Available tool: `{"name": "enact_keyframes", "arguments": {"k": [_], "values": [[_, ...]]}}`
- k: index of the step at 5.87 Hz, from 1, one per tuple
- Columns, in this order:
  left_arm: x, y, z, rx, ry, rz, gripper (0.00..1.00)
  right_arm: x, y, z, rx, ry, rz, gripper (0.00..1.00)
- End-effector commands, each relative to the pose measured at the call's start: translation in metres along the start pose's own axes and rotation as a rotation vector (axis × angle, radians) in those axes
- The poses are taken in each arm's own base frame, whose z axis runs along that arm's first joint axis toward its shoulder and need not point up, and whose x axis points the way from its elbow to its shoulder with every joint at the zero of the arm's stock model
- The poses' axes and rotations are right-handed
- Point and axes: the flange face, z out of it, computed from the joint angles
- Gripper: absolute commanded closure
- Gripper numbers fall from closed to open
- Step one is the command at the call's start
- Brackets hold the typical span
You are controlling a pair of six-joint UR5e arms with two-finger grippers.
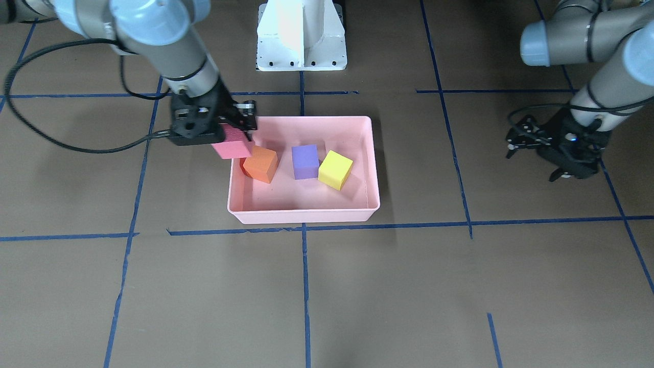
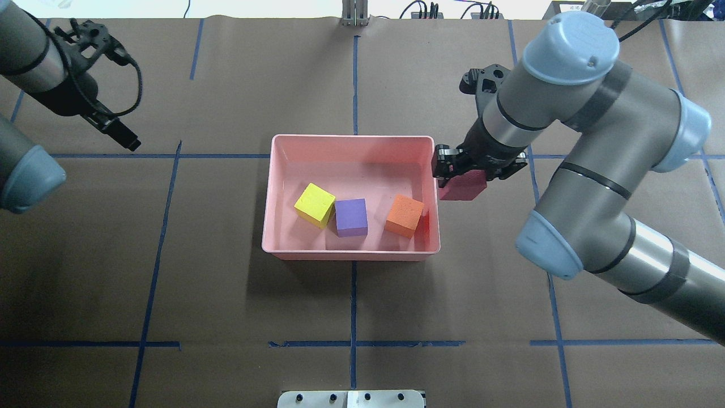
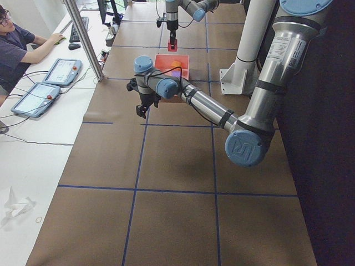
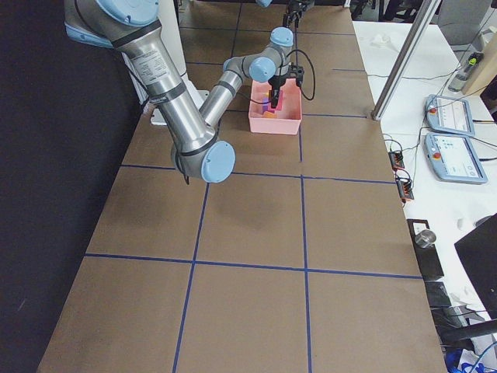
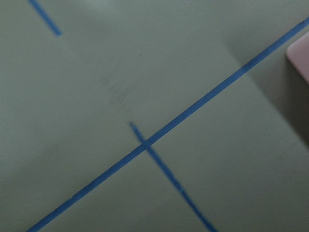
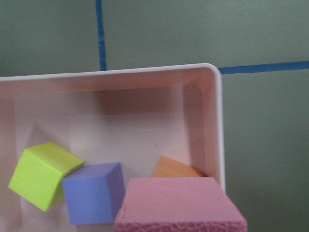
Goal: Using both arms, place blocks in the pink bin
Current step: 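Release the pink cube into the bin with the right gripper while the left withdraws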
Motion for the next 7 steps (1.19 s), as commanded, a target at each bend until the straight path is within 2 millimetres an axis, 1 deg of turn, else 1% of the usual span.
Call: {"name": "enact_keyframes", "arguments": {"k": [1,2,3,4,5,6,7], "values": [[-0.055,0.072,0.002,0.004,0.021,-0.081,0.0,-0.083,-0.009,0.024,0.048,0.038,0.082,0.03],[-0.08,0.123,0.009,0.017,0.008,-0.104,0.0,-0.091,-0.01,0.029,0.076,0.053,0.076,0.0],[-0.108,0.158,-0.001,0.031,-0.016,-0.171,0.0,-0.079,-0.023,0.026,0.077,0.067,0.058,0.0],[-0.134,0.181,-0.012,0.037,-0.038,-0.241,0.0,-0.042,-0.05,0.024,0.063,0.09,0.019,0.0],[-0.148,0.209,-0.007,0.016,-0.046,-0.293,0.0,0.009,-0.084,0.008,0.024,0.082,-0.035,0.0],[-0.163,0.237,-0.013,0.012,-0.057,-0.307,0.0,0.057,-0.11,-0.005,0.01,0.083,-0.084,0.0],[-0.169,0.254,-0.018,-0.066,-0.048,-0.326,0.0,0.109,-0.137,-0.019,0.007,0.091,-0.14,0.0]]}}
